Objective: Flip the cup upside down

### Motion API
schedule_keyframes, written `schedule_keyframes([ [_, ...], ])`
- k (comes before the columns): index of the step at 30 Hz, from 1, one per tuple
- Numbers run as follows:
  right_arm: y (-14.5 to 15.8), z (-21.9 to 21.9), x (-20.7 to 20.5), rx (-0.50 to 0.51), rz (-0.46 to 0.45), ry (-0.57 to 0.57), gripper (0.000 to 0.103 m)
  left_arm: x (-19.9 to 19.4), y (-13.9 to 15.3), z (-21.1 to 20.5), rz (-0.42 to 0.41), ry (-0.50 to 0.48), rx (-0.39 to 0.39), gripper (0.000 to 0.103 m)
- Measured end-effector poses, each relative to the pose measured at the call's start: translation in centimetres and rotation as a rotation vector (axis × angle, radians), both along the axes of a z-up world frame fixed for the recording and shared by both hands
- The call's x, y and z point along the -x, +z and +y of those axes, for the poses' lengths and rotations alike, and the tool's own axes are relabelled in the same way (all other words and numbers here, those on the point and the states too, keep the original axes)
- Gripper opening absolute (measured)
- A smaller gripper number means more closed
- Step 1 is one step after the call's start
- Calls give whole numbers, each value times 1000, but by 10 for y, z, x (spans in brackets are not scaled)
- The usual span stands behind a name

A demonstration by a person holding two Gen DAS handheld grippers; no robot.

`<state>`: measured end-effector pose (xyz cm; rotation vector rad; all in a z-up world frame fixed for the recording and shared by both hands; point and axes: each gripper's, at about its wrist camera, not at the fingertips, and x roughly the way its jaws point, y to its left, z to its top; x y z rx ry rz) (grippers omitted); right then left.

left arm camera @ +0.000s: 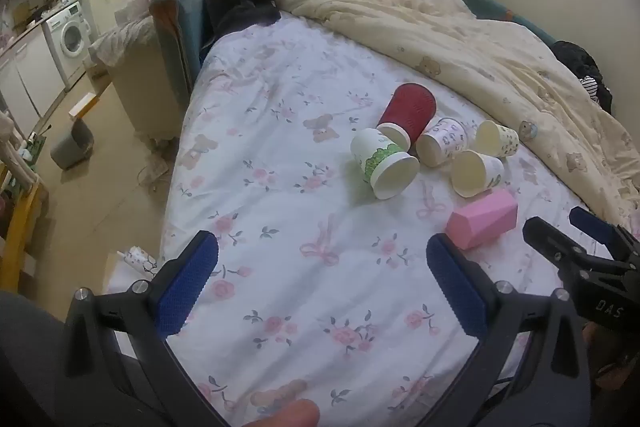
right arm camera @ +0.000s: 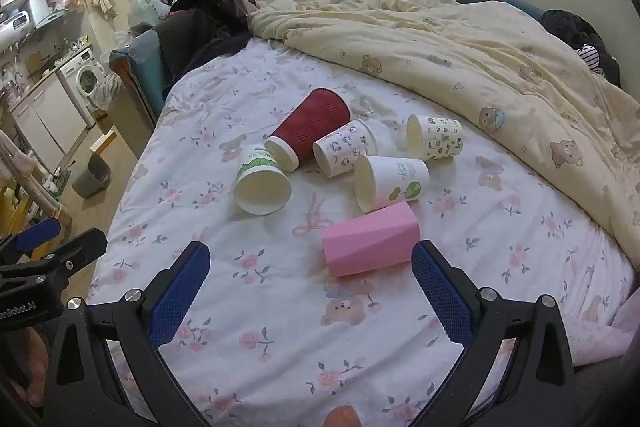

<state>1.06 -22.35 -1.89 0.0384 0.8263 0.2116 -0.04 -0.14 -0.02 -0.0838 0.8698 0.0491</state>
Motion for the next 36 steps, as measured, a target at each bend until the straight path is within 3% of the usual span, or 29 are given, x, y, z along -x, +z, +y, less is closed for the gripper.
schedule_keyframes([
  [36,0,3,-1,11,-5,2,103,1,0,2,16,0,21,103],
])
